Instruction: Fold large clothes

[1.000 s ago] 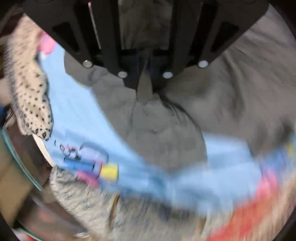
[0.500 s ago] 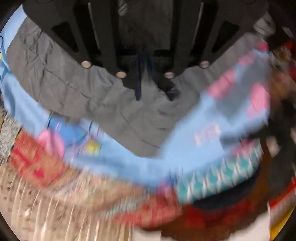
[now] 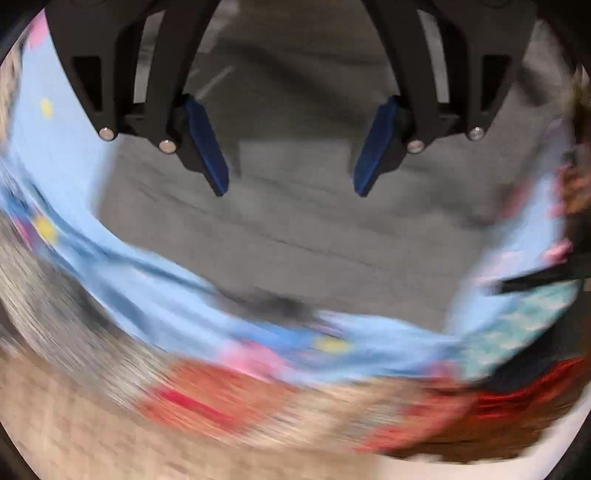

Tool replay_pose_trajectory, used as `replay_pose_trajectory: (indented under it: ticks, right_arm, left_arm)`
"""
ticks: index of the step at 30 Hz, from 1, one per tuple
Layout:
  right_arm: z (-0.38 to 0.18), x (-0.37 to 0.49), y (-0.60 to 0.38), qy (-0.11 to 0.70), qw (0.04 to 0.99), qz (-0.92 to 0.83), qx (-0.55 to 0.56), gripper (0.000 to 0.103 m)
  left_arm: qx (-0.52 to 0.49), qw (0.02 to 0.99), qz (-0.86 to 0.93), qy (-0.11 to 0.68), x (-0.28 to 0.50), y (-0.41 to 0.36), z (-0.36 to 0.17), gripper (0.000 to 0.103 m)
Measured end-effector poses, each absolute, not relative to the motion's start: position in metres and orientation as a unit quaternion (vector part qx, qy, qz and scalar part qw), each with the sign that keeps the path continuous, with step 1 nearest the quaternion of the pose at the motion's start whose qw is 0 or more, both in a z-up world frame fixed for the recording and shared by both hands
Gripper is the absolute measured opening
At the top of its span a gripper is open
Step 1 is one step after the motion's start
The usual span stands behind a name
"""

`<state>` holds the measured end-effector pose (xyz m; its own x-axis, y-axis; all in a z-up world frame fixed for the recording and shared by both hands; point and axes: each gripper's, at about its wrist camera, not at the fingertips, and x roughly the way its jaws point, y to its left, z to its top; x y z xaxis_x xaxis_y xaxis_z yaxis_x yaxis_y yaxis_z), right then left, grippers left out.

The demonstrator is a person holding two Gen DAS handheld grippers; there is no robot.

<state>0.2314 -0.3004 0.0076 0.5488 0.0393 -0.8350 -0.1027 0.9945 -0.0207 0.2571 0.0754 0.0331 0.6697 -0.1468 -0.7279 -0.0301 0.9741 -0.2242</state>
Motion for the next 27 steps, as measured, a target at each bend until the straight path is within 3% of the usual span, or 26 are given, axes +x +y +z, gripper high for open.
replay_pose_trajectory:
  ticks: [2,7,14,22,24,27]
  right_arm:
    - [-0.02,0.237,-0.332,0.516,0.857,-0.006,0.013,0.068]
    - [0.027,0.22,-0.315,0.441,0.896,0.023,0.043,0.068]
    - [0.088,0.213,-0.17,0.38,0.901,0.199,-0.066,0.068]
    - [0.021,0.274,-0.045,0.436,0.861,0.196,-0.175,0.066]
    - [0.009,0.29,-0.065,0.461,0.859,0.176,-0.135,0.018]
    - [0.03,0.282,-0.134,0.433,0.857,0.26,0.106,0.01]
  left_arm:
    - [-0.113,0.903,-0.032,0.412,0.26,0.074,0.03,0.0]
    - [-0.115,0.9,-0.024,0.419,0.268,0.084,0.028,0.0]
    - [-0.155,0.894,-0.02,0.42,0.279,0.104,0.031,0.0]
    - [-0.188,0.877,0.002,0.443,0.251,0.134,0.006,0.0]
    - [-0.188,0.874,-0.003,0.448,0.247,0.139,0.004,0.0]
    - [-0.184,0.881,-0.019,0.435,0.245,0.142,0.009,0.0]
